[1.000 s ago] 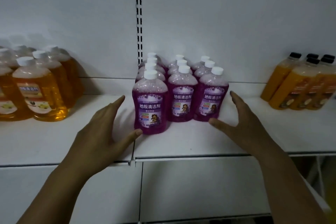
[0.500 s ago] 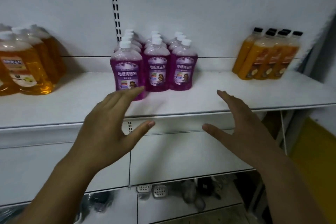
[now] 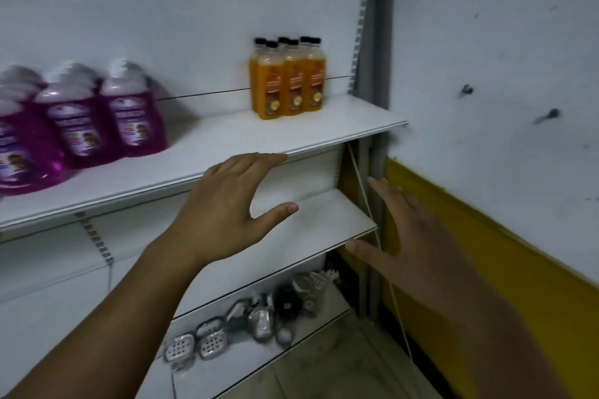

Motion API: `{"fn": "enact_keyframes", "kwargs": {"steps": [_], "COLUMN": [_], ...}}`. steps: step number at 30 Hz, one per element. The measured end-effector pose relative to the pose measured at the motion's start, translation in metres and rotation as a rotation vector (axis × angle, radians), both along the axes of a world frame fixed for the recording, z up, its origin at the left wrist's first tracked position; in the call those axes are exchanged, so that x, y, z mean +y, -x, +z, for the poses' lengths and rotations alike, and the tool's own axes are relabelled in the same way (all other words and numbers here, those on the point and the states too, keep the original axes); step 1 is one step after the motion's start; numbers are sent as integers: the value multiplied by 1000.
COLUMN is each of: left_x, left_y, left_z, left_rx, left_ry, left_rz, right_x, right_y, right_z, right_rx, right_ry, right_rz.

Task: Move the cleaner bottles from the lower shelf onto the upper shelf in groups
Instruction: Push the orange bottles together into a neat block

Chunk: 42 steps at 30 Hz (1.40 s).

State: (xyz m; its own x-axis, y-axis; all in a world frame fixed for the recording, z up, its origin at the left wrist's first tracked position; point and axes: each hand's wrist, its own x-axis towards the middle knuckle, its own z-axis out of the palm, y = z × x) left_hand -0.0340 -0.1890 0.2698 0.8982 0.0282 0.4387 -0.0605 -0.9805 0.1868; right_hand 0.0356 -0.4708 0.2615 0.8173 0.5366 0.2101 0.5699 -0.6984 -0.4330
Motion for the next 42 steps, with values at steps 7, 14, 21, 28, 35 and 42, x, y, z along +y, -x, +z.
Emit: {"fn": "enact_keyframes", "kwargs": {"steps": [7, 14, 21, 28, 35, 42], "left_x": [-33, -6, 35, 88, 124, 136], "left_y": [-89, -197, -270, -301, -340, -385], "left_z": [9, 25, 51, 61, 63, 54], "left_rx": [14, -47, -116, -305, -414, -378], "left_ry": [-30, -8, -13, 170, 414, 448], "left_rz": [-27, -7, 59, 240, 464, 544], "right_x": [-28, 5, 54, 128, 204, 270], "right_y": [-74, -189, -287, -378, -463, -499], "right_z": [6, 19, 37, 52, 68, 56], "right_rx": [11, -31, -28, -49, 13, 111], "right_ry": [10, -22, -123, -297, -525, -639], "right_rz": [-68, -67, 33, 201, 338, 421]}}
